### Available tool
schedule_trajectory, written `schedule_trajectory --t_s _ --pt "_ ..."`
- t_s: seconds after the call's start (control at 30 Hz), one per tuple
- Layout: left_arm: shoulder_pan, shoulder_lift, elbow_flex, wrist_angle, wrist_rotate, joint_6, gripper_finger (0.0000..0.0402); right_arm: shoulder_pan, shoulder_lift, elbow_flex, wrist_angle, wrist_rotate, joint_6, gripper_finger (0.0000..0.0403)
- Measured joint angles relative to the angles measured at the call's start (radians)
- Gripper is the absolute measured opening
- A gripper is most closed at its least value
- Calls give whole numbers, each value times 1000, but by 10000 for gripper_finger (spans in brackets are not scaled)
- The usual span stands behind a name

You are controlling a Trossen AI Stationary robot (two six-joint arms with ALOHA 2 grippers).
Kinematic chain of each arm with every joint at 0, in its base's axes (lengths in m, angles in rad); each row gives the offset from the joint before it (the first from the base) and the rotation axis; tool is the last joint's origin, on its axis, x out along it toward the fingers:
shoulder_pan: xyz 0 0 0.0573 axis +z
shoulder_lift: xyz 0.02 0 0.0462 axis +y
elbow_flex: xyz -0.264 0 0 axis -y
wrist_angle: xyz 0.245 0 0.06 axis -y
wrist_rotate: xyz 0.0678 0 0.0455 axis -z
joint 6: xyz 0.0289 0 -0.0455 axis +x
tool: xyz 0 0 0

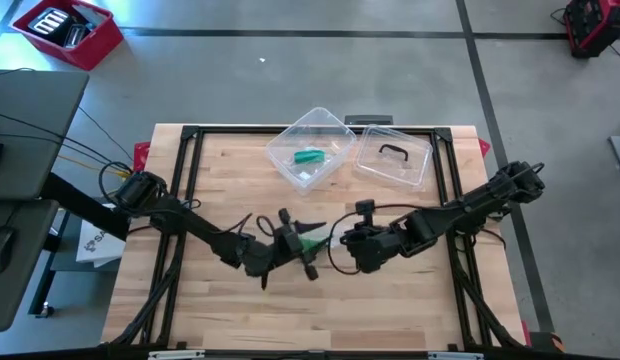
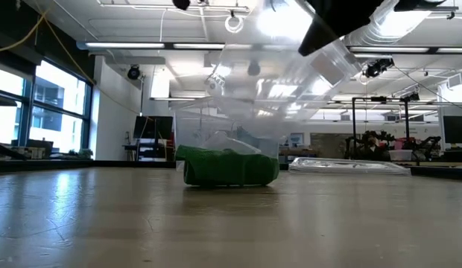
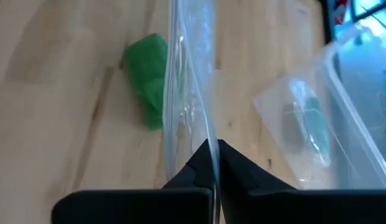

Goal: Roll bandage
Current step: Open the transparent zip bag

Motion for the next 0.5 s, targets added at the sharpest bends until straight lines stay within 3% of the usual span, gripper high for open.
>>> schedule_trajectory --t_s 0.1,0.3,0.5 --pt "48 -4 21 -60 114 -20 158 -9 13 0 1 -38 -19 0" --pt "135 6 135 -461 341 -216 158 -33 19 0 1 -40 -22 0" --pt "131 2 147 -467 437 -175 158 -38 19 0 -10 -43 -22 0"
